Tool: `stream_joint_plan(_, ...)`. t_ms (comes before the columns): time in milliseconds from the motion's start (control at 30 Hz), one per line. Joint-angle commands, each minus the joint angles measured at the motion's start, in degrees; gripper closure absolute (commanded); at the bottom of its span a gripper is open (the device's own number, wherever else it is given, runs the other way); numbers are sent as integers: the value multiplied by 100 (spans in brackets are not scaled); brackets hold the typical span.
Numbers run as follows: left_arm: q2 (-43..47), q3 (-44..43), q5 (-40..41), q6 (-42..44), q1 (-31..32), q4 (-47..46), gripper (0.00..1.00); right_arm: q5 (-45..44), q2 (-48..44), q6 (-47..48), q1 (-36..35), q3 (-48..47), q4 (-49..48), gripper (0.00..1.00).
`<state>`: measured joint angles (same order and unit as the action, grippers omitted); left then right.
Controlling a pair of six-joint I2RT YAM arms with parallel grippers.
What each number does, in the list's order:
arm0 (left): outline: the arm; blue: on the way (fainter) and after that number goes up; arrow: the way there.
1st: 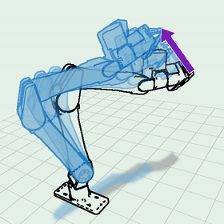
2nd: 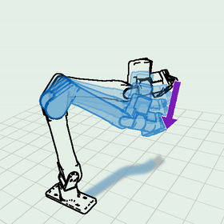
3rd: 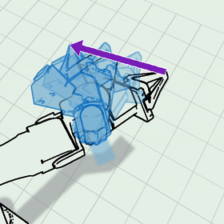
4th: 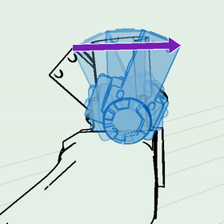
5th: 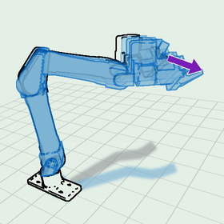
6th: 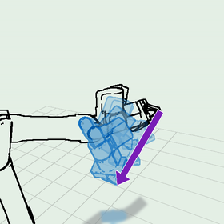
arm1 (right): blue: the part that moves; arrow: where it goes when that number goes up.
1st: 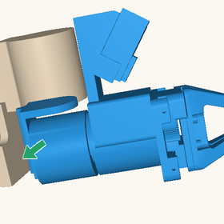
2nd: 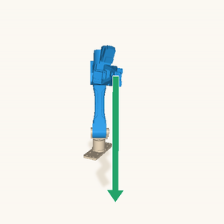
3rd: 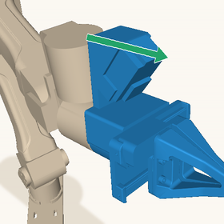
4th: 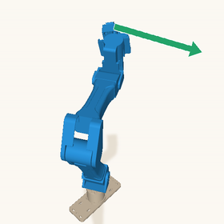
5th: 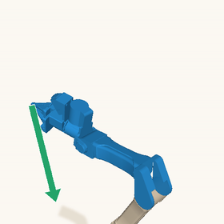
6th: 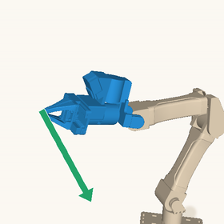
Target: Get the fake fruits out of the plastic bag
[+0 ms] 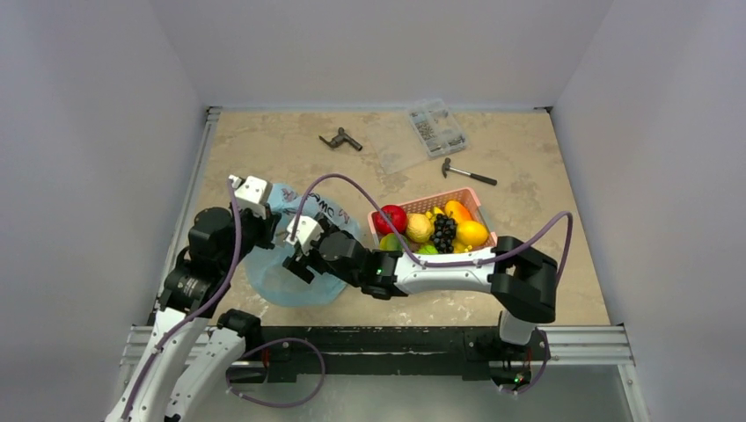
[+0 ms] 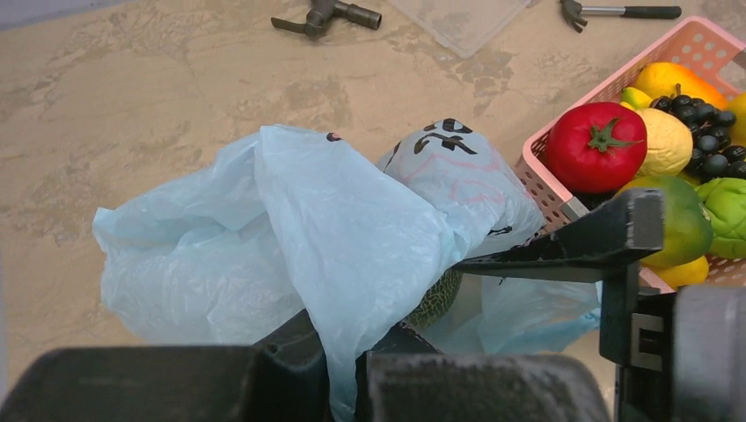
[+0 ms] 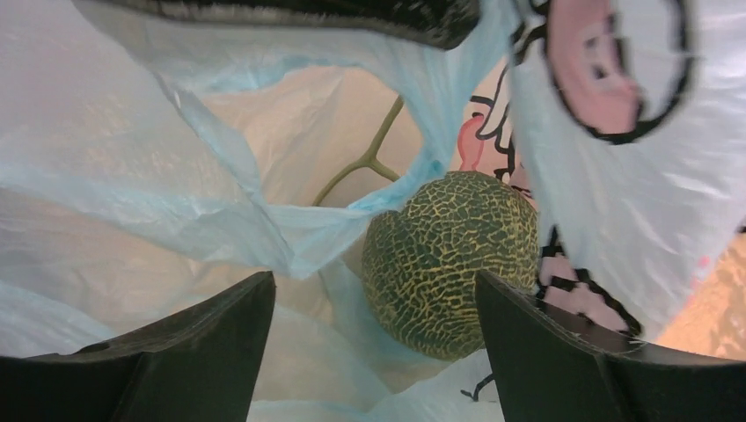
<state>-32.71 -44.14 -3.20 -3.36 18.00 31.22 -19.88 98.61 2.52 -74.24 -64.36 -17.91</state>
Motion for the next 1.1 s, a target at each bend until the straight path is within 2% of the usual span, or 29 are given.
stream_joint_plan(0, 195, 58, -147, 90, -26, -496, 100, 161, 173, 840, -29, -290, -474, 15)
stream_joint_plan(67, 247, 80, -189, 89, -27, -531, 100, 66, 303, 891, 2, -293, -719, 10)
stream_joint_plan(233, 343, 115, -42, 73, -26, -530, 100, -939, 834, 1032, 117, -579, -818, 1)
stream_joint_plan(533, 461, 159, 15, 63, -25, -545, 100, -1498, 1584, 1247, 527, -1135, -737, 1)
stream_joint_plan(667, 509, 163, 166, 72, -25, -506, 100, -1578, 1729, 1077, 594, -988, -837, 1)
stream_joint_plan(800, 476, 132, 711, 60, -25, -367, 100, -1353, 1486, 248, 617, -314, -1056, 6)
stream_joint_plan(967, 228, 15, 1749, -8, -25, -69, 100, -948, 1276, -1080, 631, 240, -1156, 31)
stream_joint_plan(1067, -96, -36, 2421, -104, -29, 136, 100, -800, 1289, -1559, 630, 423, -1191, 37)
